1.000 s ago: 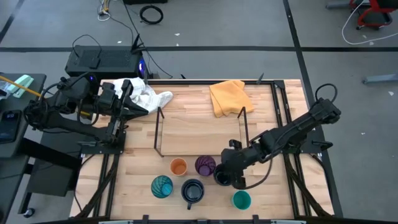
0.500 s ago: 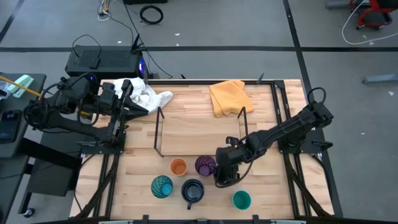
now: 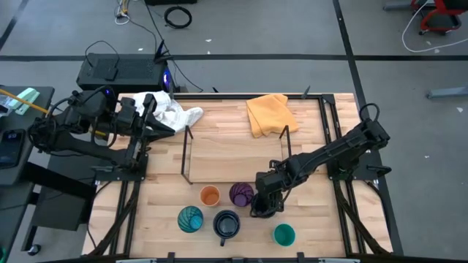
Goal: Stack small to large cups/mugs on shelf
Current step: Put the right dark blue mug on the shelf put the green cup on the shelf
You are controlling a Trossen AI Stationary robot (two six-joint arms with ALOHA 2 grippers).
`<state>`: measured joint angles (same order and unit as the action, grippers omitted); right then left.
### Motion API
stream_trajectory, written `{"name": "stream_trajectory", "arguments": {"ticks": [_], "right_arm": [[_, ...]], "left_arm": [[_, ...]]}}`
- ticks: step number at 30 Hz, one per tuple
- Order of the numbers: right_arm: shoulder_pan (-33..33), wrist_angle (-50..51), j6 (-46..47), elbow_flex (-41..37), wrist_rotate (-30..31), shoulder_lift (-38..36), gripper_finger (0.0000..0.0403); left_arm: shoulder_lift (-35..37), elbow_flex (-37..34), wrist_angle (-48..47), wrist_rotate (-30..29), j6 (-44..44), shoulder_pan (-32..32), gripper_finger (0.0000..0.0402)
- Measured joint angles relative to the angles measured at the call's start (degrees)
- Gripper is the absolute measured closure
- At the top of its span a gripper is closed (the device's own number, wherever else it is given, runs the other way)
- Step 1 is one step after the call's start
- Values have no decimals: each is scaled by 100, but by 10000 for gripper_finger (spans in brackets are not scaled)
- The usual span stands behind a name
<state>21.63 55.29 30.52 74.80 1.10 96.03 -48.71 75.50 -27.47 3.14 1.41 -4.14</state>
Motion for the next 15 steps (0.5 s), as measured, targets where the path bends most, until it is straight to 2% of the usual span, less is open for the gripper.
{"name": "stream_trajectory", "arguments": {"ticks": [5,15], "right_arm": [[15,-471,209,-382,-86,-1,211],[15,-1030,301,-496,-47,0,213]], "left_arm": [[0,0,-32,0,-2,0,369],[0,0,-36,0,76,0,359]]}}
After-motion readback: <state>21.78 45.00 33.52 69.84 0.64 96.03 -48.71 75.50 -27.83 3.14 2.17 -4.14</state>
